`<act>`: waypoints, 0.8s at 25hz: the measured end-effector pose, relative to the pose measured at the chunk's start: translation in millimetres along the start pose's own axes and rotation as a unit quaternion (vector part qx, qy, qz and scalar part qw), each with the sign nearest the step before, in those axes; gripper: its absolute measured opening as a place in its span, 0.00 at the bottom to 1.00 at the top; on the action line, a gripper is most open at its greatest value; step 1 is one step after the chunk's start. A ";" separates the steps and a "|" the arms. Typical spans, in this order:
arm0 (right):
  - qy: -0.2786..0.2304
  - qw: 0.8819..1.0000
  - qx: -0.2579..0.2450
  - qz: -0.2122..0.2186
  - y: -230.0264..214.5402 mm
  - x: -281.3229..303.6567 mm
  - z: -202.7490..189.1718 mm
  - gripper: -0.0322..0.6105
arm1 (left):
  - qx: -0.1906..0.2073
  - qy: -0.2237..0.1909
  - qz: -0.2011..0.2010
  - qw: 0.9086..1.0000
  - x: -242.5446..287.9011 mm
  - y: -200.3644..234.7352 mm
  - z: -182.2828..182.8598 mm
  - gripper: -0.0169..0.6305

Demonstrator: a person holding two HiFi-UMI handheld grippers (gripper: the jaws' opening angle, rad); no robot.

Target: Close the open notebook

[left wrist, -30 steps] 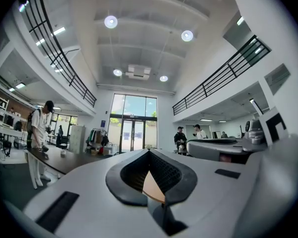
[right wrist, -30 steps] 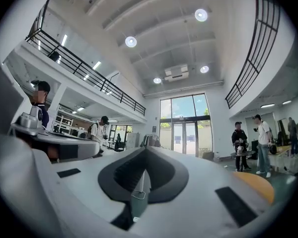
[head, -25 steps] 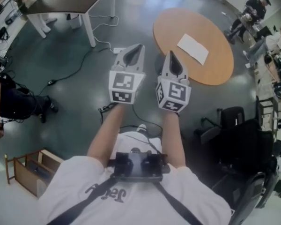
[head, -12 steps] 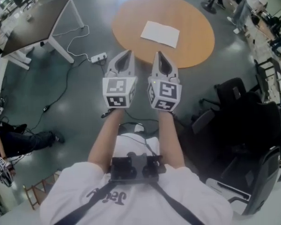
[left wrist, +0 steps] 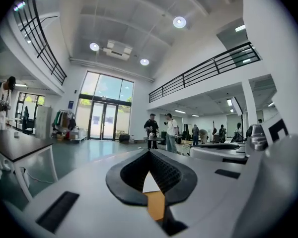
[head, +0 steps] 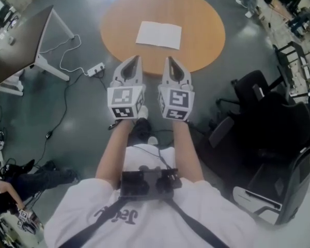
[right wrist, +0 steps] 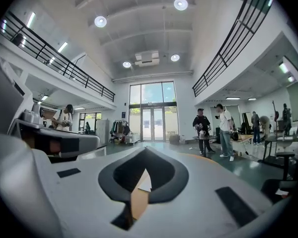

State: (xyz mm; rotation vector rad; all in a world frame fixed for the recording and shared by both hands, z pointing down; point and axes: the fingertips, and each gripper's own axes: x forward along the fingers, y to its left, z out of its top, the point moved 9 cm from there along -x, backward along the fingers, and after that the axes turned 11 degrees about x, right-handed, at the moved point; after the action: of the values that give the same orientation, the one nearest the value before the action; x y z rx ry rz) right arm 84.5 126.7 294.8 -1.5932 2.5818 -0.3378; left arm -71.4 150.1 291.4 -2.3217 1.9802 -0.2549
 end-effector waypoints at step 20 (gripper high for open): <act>0.057 0.997 -0.029 0.046 -8.1 228.3 -12.0 0.08 | -0.037 0.024 0.007 0.999 165.4 134.5 -56.7 0.05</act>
State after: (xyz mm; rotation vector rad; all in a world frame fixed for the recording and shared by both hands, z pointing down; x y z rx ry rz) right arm -14.1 -78.5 317.5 -1.5094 2.7646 -0.3590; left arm -187.3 -32.1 337.0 -2.3669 2.0600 -0.2421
